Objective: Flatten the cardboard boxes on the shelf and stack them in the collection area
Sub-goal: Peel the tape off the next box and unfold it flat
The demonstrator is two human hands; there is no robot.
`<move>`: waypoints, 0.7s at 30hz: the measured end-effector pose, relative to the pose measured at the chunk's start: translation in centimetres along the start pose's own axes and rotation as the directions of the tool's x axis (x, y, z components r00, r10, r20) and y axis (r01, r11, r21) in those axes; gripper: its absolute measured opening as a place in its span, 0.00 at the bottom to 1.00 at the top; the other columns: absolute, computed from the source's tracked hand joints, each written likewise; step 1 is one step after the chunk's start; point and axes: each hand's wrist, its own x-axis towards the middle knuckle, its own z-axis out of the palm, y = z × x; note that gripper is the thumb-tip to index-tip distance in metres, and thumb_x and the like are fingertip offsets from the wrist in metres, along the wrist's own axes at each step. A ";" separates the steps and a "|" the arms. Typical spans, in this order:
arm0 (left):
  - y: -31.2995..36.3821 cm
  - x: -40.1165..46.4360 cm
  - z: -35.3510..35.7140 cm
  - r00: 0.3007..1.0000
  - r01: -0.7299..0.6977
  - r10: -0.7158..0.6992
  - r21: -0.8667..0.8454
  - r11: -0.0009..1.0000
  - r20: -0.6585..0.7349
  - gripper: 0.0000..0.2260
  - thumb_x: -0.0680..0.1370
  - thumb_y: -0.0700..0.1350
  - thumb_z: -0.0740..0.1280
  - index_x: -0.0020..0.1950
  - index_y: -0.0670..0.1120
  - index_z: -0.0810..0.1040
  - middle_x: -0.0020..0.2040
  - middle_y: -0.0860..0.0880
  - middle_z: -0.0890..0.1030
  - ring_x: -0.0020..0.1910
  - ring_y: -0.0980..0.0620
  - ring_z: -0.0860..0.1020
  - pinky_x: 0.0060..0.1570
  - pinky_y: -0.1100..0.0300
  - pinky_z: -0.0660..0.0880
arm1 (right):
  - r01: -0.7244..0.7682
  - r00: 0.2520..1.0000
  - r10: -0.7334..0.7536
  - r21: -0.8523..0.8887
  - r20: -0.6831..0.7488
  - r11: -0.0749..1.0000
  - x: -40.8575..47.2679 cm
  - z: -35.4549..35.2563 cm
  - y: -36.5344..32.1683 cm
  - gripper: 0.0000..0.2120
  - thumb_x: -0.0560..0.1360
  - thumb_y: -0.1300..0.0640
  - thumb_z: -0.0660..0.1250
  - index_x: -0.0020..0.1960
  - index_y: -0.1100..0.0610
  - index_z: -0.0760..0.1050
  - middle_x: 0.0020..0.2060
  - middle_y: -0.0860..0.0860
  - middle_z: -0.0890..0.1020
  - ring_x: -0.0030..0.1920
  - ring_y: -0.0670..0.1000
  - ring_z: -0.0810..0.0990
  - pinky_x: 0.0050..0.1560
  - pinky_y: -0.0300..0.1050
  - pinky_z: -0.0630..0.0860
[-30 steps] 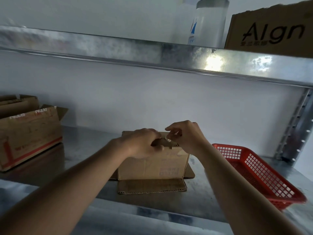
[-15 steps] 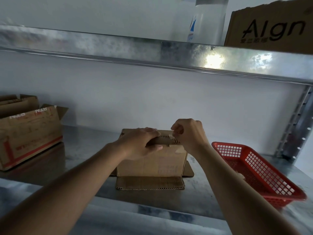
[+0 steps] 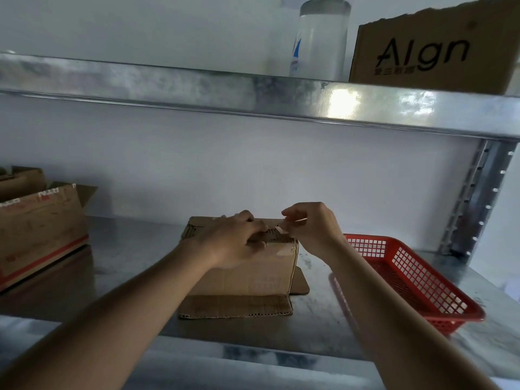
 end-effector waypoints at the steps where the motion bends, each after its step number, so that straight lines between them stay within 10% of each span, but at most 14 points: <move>1: 0.4 0.0 0.2 1.000 -0.019 0.019 -0.029 0.999 -0.003 0.19 0.83 0.59 0.61 0.72 0.54 0.73 0.65 0.54 0.74 0.58 0.49 0.77 0.53 0.54 0.74 | -0.041 0.999 0.040 0.041 0.026 0.998 0.1 -0.1 0.1 0.15 0.75 0.59 0.77 0.61 0.55 0.84 0.51 0.48 0.86 0.51 0.49 0.84 0.43 0.37 0.74; 6: 1.7 0.3 0.7 0.999 -0.002 0.000 -0.026 1.000 -0.053 0.15 0.83 0.57 0.61 0.64 0.49 0.74 0.56 0.51 0.77 0.50 0.50 0.77 0.45 0.54 0.72 | -0.116 0.989 0.121 -0.071 0.081 0.991 0.0 0.0 0.4 0.07 0.79 0.55 0.71 0.54 0.54 0.86 0.50 0.49 0.85 0.45 0.50 0.81 0.34 0.37 0.70; 12: 2.0 0.7 1.0 0.998 -0.023 0.027 0.066 0.998 -0.062 0.24 0.83 0.61 0.61 0.77 0.54 0.69 0.64 0.51 0.73 0.57 0.48 0.78 0.55 0.49 0.78 | -0.111 0.994 0.110 -0.037 -0.021 0.993 -0.3 0.4 1.1 0.07 0.79 0.54 0.71 0.51 0.54 0.87 0.47 0.47 0.86 0.48 0.48 0.81 0.39 0.37 0.72; 21: 0.4 0.9 1.2 0.996 -0.034 0.032 -0.032 0.999 -0.080 0.27 0.82 0.67 0.58 0.78 0.58 0.70 0.70 0.58 0.70 0.65 0.53 0.72 0.63 0.49 0.74 | -0.343 0.912 0.410 0.540 -0.004 0.769 -0.2 -0.4 2.3 0.11 0.76 0.55 0.76 0.46 0.64 0.83 0.36 0.54 0.87 0.36 0.53 0.88 0.42 0.49 0.86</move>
